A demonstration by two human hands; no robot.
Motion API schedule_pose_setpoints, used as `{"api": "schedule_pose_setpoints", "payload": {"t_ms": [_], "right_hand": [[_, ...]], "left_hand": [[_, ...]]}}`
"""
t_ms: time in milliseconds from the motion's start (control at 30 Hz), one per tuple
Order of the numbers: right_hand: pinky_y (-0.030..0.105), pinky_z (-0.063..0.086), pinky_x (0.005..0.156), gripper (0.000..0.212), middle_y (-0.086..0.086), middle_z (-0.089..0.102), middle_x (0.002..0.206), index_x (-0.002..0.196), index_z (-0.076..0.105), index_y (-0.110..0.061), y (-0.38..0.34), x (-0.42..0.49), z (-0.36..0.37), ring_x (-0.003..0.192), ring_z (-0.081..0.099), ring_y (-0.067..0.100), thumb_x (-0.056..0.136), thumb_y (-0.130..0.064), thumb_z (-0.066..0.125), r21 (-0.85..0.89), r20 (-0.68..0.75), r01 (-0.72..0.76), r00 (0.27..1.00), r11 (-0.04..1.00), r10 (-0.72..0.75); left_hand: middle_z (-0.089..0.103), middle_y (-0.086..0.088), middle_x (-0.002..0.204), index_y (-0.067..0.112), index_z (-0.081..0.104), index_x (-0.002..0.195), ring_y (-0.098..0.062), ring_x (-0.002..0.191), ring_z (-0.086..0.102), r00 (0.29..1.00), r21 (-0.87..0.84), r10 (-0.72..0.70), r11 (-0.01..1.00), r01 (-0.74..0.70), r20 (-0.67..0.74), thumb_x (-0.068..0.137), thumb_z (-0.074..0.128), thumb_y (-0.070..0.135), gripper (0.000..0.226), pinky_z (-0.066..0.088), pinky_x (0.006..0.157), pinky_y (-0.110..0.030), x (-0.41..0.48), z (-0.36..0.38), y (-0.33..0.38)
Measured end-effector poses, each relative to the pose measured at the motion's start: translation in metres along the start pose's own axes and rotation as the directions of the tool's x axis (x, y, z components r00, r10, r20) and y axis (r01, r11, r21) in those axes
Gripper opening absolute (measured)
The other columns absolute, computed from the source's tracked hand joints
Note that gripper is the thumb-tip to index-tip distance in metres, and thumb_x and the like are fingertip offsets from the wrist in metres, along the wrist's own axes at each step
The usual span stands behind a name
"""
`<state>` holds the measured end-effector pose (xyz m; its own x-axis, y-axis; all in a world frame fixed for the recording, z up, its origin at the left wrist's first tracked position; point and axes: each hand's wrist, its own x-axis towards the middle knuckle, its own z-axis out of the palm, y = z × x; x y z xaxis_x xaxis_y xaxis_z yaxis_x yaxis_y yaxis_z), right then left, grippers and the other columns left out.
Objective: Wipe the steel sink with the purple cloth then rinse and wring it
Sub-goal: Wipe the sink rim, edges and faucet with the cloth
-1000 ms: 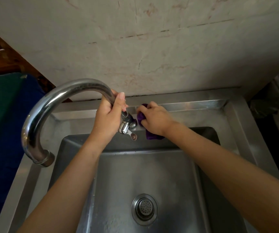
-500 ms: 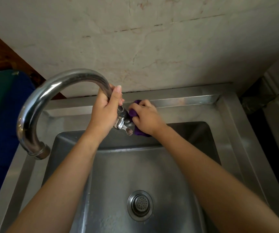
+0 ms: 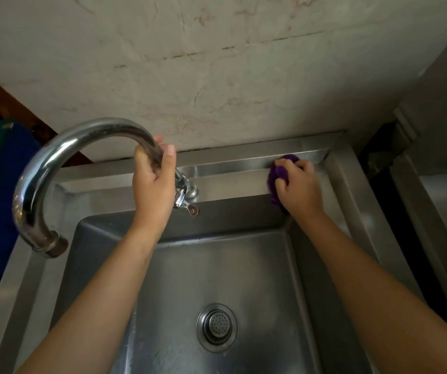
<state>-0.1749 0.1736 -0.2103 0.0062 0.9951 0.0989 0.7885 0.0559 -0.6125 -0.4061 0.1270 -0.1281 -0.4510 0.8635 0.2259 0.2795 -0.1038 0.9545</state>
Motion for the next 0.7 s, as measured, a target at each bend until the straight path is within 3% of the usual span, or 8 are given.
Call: {"api": "schedule_pose_setpoints", "payload": {"t_ms": [67,133,200,333,433,500,567,700], "right_hand": [[0.035,0.046,0.085,0.028,0.014,0.049,0.118,0.115,0.057,-0.017,0.009,-0.004,-0.009,0.098,0.053,0.028,0.088,-0.019,0.051,-0.047,-0.036,-0.072,0.997,0.996,0.071],[0.033,0.043,0.084,0.024,0.015,0.051,0.114,0.110,0.058,-0.013,0.014,-0.008,-0.016,0.099,0.052,0.029,0.088,-0.019,0.051,-0.100,-0.087,-0.108,0.991,0.989,0.100],[0.032,0.041,0.084,0.020,0.017,0.054,0.107,0.103,0.059,-0.008,0.014,-0.016,-0.019,0.099,0.051,0.030,0.087,-0.018,0.051,-0.125,-0.133,-0.154,0.982,0.980,0.137],[0.037,0.043,0.086,0.016,0.018,0.054,0.104,0.095,0.056,-0.007,0.018,-0.041,-0.030,0.100,0.050,0.030,0.088,-0.020,0.050,-0.117,-0.155,-0.286,0.951,0.951,0.267],[0.044,0.047,0.088,0.017,0.018,0.054,0.101,0.096,0.057,-0.005,0.013,-0.050,-0.043,0.098,0.051,0.032,0.089,-0.018,0.050,-0.091,-0.209,-0.339,0.926,0.936,0.315],[0.047,0.047,0.089,0.016,0.020,0.057,0.101,0.096,0.058,-0.002,0.004,-0.041,-0.049,0.100,0.051,0.034,0.087,-0.015,0.052,-0.073,-0.294,-0.294,0.919,0.953,0.261],[0.047,0.045,0.091,0.020,0.020,0.057,0.110,0.103,0.060,-0.004,0.000,-0.018,-0.047,0.106,0.050,0.035,0.086,-0.012,0.054,-0.060,-0.308,-0.216,0.933,0.975,0.187],[0.043,0.037,0.102,0.043,0.005,0.038,0.148,0.131,0.048,-0.013,0.017,0.013,-0.026,0.131,0.033,0.030,0.087,-0.014,0.050,-0.235,-0.031,-0.075,0.997,0.969,0.069]], "left_hand": [[0.059,0.003,0.108,0.021,0.048,0.112,0.004,0.096,0.056,0.990,0.052,-0.010,0.999,0.017,-0.139,0.091,0.055,0.024,0.023,0.044,0.087,-0.014,-0.014,0.000,0.002],[0.054,-0.010,0.115,0.007,0.048,0.121,-0.013,0.102,0.055,0.949,0.158,0.044,0.987,0.006,-0.312,0.086,0.054,0.021,0.038,0.048,0.090,-0.027,-0.034,0.003,0.003],[0.052,-0.011,0.110,0.000,0.051,0.117,-0.025,0.099,0.055,0.936,0.250,0.155,0.965,-0.075,-0.315,0.082,0.046,0.017,0.040,0.047,0.091,-0.036,-0.059,0.017,0.006],[0.058,-0.015,0.123,0.000,0.052,0.125,-0.022,0.117,0.049,0.956,0.421,0.211,0.863,-0.280,0.202,0.089,0.040,0.010,0.040,0.036,0.103,-0.029,-0.085,0.075,0.001],[0.017,-0.012,0.157,0.010,0.019,0.148,-0.025,0.146,0.011,0.831,0.641,-0.122,0.699,-0.316,0.543,0.099,0.035,0.026,0.053,0.011,0.119,-0.037,-0.069,0.107,-0.032],[-0.007,-0.006,0.159,0.018,0.002,0.150,-0.023,0.146,-0.010,0.744,0.734,-0.275,0.549,-0.399,0.609,0.099,0.029,0.039,0.061,-0.003,0.118,-0.039,-0.059,0.113,-0.057],[-0.017,-0.002,0.158,0.022,-0.006,0.149,-0.020,0.144,-0.019,0.712,0.738,-0.282,0.474,-0.480,0.644,0.098,0.027,0.045,0.065,-0.011,0.117,-0.038,-0.055,0.110,-0.074],[-0.022,0.003,0.156,0.025,-0.011,0.148,-0.016,0.142,-0.024,0.698,0.721,-0.266,0.475,-0.505,0.664,0.097,0.024,0.049,0.066,-0.016,0.116,-0.036,-0.054,0.106,-0.081]]}}
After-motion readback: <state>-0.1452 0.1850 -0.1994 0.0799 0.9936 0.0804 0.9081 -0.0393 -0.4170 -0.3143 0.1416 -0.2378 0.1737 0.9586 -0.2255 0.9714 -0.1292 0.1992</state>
